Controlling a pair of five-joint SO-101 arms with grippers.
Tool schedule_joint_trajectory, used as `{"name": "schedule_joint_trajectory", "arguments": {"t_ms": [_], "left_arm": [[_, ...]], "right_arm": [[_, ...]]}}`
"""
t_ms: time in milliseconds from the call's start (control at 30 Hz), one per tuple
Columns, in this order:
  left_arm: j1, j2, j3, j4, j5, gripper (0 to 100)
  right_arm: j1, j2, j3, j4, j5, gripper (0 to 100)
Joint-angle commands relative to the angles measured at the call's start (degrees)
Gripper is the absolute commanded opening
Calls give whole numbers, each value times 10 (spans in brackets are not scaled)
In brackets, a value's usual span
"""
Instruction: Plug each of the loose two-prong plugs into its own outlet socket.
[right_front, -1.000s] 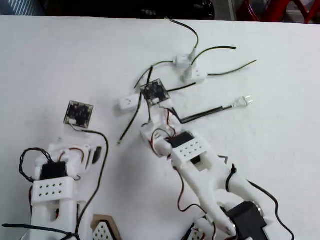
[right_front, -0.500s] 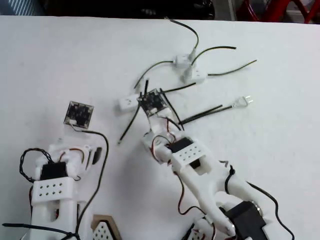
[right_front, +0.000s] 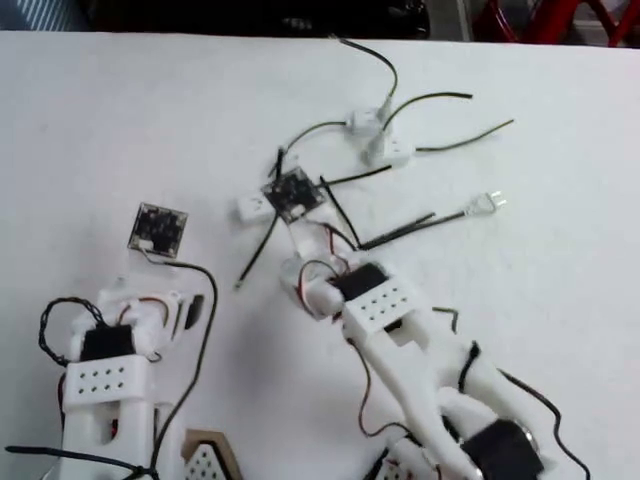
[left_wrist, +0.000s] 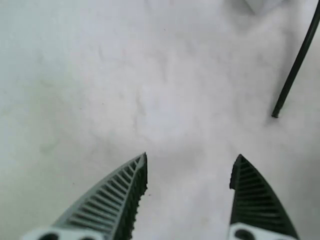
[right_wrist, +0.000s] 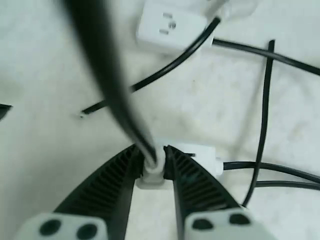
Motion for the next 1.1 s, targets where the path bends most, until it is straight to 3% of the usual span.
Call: {"name": "schedule_joint_trajectory", "arguments": {"t_ms": [0,533,867,1067], "left_arm": [[-6,-10,-2,-11,-6,269],[-5,-10,-2,-11,-7,269],[-5,-10,-2,-11,-7,269],[-5,-10,-2,-11,-7,269]], "right_arm": [[-3,-82,-78,40,4,17],[77,-102,-319,85,4,17],[143,-101,-338,80,4,17],[224,-1,-339,36,5,17]]}}
